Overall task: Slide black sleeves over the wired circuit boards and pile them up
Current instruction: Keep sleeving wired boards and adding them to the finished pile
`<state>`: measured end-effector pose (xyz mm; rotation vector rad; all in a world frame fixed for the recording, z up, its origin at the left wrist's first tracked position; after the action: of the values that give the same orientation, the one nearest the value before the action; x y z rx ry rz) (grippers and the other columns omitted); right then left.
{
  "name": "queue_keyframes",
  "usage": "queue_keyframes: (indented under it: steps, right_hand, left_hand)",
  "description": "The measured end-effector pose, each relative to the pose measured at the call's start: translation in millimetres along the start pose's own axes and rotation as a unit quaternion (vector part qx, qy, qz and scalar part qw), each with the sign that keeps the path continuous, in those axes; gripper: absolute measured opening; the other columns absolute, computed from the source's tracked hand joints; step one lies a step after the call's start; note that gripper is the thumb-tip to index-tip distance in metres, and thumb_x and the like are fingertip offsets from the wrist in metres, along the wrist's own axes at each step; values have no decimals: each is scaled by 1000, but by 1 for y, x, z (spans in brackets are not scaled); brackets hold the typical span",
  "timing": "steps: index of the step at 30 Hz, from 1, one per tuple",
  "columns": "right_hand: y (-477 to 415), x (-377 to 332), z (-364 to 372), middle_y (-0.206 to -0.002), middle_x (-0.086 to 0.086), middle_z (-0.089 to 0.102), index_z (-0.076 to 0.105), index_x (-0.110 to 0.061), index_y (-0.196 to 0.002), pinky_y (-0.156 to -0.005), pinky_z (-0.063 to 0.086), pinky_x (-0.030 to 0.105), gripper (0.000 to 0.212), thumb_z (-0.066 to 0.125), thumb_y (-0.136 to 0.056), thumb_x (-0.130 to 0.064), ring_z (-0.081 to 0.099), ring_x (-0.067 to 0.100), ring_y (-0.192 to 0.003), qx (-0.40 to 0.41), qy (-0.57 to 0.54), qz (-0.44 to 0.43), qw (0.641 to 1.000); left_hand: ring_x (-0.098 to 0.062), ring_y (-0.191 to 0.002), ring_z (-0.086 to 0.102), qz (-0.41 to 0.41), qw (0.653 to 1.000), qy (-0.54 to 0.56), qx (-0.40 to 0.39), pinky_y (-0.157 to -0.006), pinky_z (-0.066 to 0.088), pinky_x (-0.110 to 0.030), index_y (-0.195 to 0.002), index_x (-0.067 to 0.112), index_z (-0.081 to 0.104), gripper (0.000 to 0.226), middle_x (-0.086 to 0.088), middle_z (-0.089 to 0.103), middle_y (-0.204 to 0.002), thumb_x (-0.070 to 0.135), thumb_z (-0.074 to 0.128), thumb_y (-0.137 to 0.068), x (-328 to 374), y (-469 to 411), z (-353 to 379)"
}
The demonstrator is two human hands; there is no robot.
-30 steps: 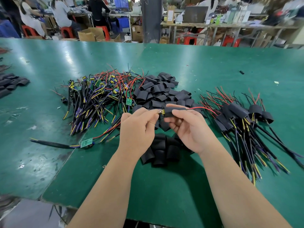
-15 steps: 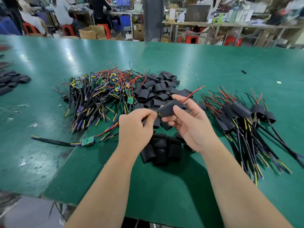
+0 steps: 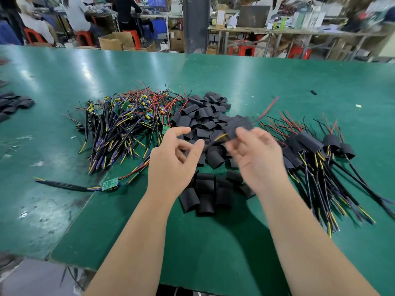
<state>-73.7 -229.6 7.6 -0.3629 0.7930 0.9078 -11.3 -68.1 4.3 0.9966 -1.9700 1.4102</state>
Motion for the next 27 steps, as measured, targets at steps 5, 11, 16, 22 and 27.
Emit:
queue_keyframes:
  steps: [5, 11, 16, 22, 27]
  right_hand:
    - [-6, -62, -37, -78, 9, 63, 60, -11, -89, -55, 48, 25, 8, 61, -89, -3, 58, 16, -62, 117, 14, -159, 980]
    - [-6, -87, -60, -109, 13, 65, 72, -15, -105, -85, 34, 12, 28, 58, -81, -7, 60, 25, -96, 266, 539, -316, 734]
    - [-3, -74, -49, -119, 16, 47, 68, -12, -107, -90, 26, 16, 38, 51, -77, 4, 46, 37, -110, 240, 576, -336, 705]
    - [-6, -47, -28, -98, 1, 47, 70, -9, -99, -74, 28, 13, 28, 56, -79, 3, 48, 19, -79, 120, 621, -303, 713]
    - [-7, -38, -23, -97, 1, 50, 69, -12, -97, -69, 28, 14, 24, 59, -80, 1, 49, 18, -73, 83, 623, -271, 729]
  left_hand:
    - [-17, -74, 61, -55, 993, -94, 37, -77, 50, -40, -94, 23, 62, 13, 5, 67, -77, 28, 50, -94, -14, -3, -10]
    - [-23, -104, 49, -89, 959, -268, 38, -87, 32, -35, -106, 23, 65, 27, 3, 62, -109, 12, 54, -84, -21, -2, -11]
    - [-31, -116, 37, -171, 897, -406, 15, -90, 28, -41, -120, 20, 54, 41, -7, 44, -131, 10, 57, -80, -32, 5, -14]
    - [-35, -110, 46, -241, 872, -425, -28, -88, 34, -43, -126, 16, 42, 39, -9, 37, -133, 26, 52, -89, -30, 9, -12]
    - [-34, -105, 53, -182, 905, -385, -24, -88, 41, -43, -130, 15, 41, 44, -10, 39, -132, 14, 51, -87, -21, 0, -29]
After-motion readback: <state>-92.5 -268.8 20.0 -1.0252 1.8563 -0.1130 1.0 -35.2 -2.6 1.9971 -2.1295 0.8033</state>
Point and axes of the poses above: each hand's wrist, its own y-axis away from the middle knuckle, its own z-axis out of the palm, x = y × z, the point moved 4 cm from there along -y, towards the middle knuckle
